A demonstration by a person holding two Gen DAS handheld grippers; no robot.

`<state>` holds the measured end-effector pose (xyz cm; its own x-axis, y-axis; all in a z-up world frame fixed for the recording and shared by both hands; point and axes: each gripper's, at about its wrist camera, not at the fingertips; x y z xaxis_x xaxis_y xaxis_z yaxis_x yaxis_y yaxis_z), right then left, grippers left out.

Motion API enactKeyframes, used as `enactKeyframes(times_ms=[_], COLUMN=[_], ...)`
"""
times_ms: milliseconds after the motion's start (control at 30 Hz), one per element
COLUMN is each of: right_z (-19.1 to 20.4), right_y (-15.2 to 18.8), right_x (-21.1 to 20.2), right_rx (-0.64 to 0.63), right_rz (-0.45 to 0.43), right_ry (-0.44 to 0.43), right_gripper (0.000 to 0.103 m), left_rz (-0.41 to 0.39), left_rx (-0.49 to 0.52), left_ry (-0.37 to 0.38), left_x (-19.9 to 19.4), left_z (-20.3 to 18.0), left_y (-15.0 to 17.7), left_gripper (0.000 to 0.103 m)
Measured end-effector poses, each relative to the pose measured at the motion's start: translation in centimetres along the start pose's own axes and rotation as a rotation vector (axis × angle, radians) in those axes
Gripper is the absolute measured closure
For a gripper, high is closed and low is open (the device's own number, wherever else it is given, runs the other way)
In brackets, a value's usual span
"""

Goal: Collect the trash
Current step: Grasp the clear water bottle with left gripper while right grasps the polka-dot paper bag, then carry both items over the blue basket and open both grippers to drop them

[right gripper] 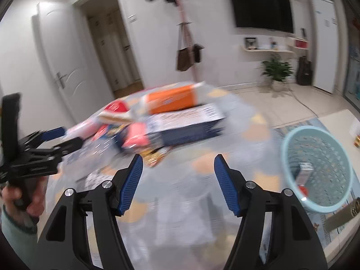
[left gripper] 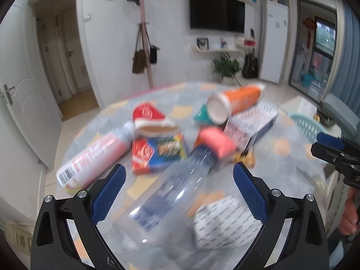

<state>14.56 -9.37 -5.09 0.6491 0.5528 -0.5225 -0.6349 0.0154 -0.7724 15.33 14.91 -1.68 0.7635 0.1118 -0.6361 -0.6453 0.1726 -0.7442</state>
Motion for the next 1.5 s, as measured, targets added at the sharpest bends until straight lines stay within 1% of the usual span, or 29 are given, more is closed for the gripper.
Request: enactKeyframes(times_ms=[33, 100, 200, 233, 300, 333, 533, 633, 733, 800, 867, 933, 1000, 1100, 1133, 1167, 1233, 1300, 1333, 1400, 1500], right_z=[0.6, 2.2, 3.9, 4.2, 4.9, 5.1, 5.8, 6.6, 7.5, 7.9, 8.5, 8.9, 9.2, 9.4, 9.6, 9.7, 10.1, 10.5, 10.5, 10.4, 9.8], right_y=[0.3, 1.0, 1.7, 1.9, 2.4, 2.6, 3.1, 3.1, 3.3, 3.4, 3.4, 3.5, 3.4, 3.4, 3.4, 3.5, 3.6, 3.9, 4.0, 4.1, 4.1], right_x=[0.6, 1.7, 3.0, 3.4, 4.1, 4.4, 5.8, 6.4, 7.1, 7.5, 8.4, 9.1, 10.1, 11.6, 11.6, 11.6, 11.6, 11.3, 11.1, 10.9, 10.3], right_rx=[-0.009, -0.033, -0.061, -0.067, -0.080, -0.089, -0.134, -0.166, -0.211, -0.238, -0.267, -0.285, -0.291, -0.300, -0.309, -0.314, -0.339, -0.346, -0.338, -0.327, -0.279], right_rz=[0.015, 0.046, 0.080, 0.093, 0.123, 0.138, 0.203, 0.226, 0.253, 0.272, 0.296, 0.320, 0.367, 0.425, 0.421, 0.423, 0.415, 0.411, 0.411, 0.405, 0.382], right_ry=[-0.015, -0.061, -0.098, -0.109, -0.130, -0.136, -0.151, -0.165, -0.185, -0.194, -0.197, -0.202, -0.212, -0.191, -0.182, -0.179, -0.149, -0.176, -0.200, -0.199, -0.230], right_gripper=[0.041, 0.041, 0.041, 0.041, 0.041, 0.041, 0.041, 0.041, 0.040, 0.036, 0.034, 0.033, 0.031, 0.031, 0.031, 0.032, 0.043, 0.068, 0.071, 0.080, 0.088], left_rz=[0.026, 0.070, 0.087, 0.104, 0.132, 0.134, 0.132, 0.149, 0.155, 0.158, 0.154, 0.154, 0.157, 0.164, 0.166, 0.166, 0.169, 0.171, 0.170, 0.170, 0.170], left_rx=[0.013, 0.036, 0.066, 0.070, 0.065, 0.062, 0.027, -0.014, -0.090, -0.126, -0.150, -0.170, -0.194, -0.227, -0.231, -0.238, -0.244, -0.245, -0.242, -0.233, -0.221], left_ry=[0.025, 0.052, 0.046, 0.046, 0.053, 0.049, 0.088, 0.083, 0.111, 0.126, 0.138, 0.136, 0.133, 0.133, 0.134, 0.137, 0.136, 0.128, 0.125, 0.120, 0.122], left_x=[0.8, 2.1, 3.2, 3.7, 4.4, 4.5, 3.6, 2.9, 1.9, 1.4, 0.8, 0.3, 0.1, -0.4, -0.5, -0.6, -0.8, -1.0, -1.0, -1.2, -1.4], left_z=[0.3, 0.5, 0.6, 0.5, 0.5, 0.6, 0.8, 1.2, 2.6, 3.5, 4.3, 4.7, 5.2, 6.0, 6.1, 6.3, 6.4, 6.2, 6.2, 5.8, 5.4], left_y=[0.4, 1.1, 2.1, 2.3, 2.5, 2.7, 3.5, 4.0, 5.0, 5.7, 6.3, 7.0, 7.2, 8.0, 8.2, 8.4, 8.5, 8.6, 8.7, 8.7, 8.8], left_gripper=[0.010, 0.010, 0.010, 0.011, 0.016, 0.023, 0.036, 0.042, 0.044, 0.045, 0.045, 0.045, 0.045, 0.045, 0.045, 0.045, 0.045, 0.045, 0.045, 0.045, 0.045])
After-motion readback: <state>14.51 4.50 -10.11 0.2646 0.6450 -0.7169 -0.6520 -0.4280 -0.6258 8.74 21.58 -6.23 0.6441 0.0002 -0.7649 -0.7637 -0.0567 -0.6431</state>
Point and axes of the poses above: each gripper's, at about its wrist camera, not at the fingertips, and x roughly the way its jaws point, z to its left, y to its underside, and after that the axes turned 14 degrees about -y, right-handed
